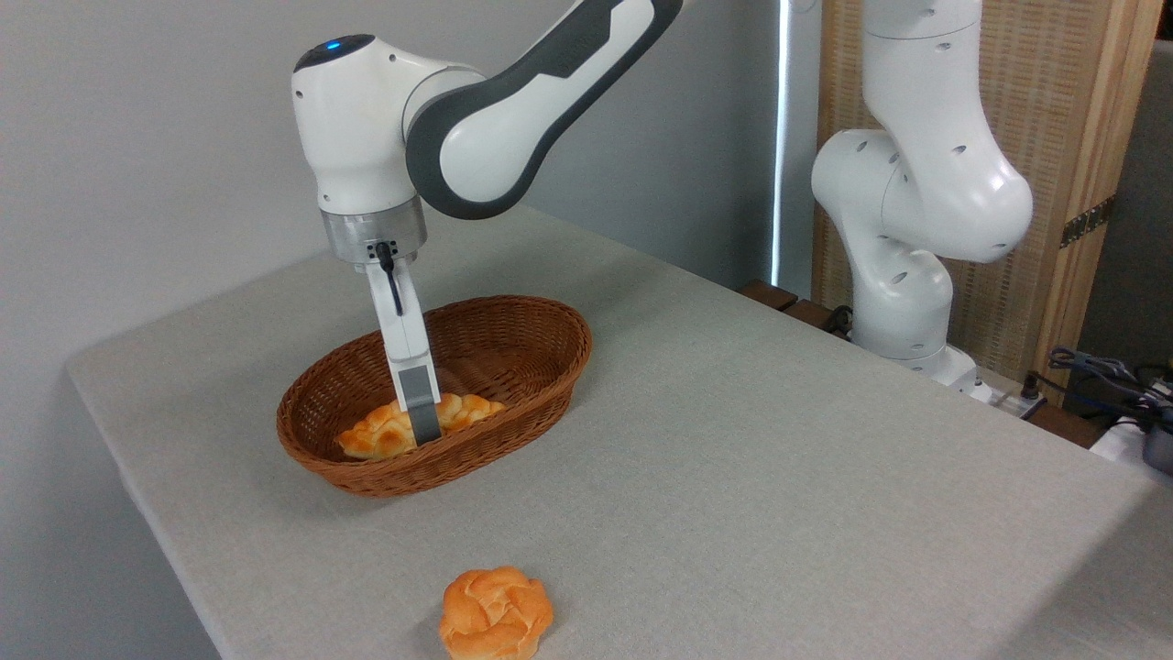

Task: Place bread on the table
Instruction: 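Close the gripper on the braided loaf inside the basket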

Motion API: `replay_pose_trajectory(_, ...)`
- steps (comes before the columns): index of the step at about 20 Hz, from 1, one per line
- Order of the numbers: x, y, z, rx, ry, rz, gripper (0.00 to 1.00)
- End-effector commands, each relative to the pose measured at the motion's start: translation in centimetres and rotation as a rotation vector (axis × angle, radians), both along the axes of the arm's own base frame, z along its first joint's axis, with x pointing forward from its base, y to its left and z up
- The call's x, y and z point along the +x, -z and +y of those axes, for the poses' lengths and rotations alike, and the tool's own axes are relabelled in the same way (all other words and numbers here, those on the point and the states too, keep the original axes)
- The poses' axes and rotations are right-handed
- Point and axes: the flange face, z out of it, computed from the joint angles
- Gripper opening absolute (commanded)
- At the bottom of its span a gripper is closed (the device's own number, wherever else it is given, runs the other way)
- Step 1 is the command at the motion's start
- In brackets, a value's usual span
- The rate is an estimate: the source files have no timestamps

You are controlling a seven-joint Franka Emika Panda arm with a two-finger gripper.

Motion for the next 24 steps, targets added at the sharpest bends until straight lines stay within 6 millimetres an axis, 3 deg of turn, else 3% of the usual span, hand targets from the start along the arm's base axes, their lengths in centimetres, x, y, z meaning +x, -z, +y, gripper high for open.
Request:
replay_pose_trajectory(1, 0.01, 0.69, -0.1, 0.009, 0.022, 0.001, 0.77)
replay_pose_trajectory(3, 0.01, 0.69, -0.11, 0.007, 0.018, 0.001, 0.43)
replay_pose_trajectory(4, 0.01, 0.69, -0.11, 0.008, 0.019, 0.001, 0.32)
replay_pose_trajectory(5, 0.01, 0.69, -0.11, 0.008, 0.019, 0.001, 0.28)
replay_pose_trajectory(24, 0.04, 0.71, -0.11, 0.008, 0.019, 0.003, 0.2)
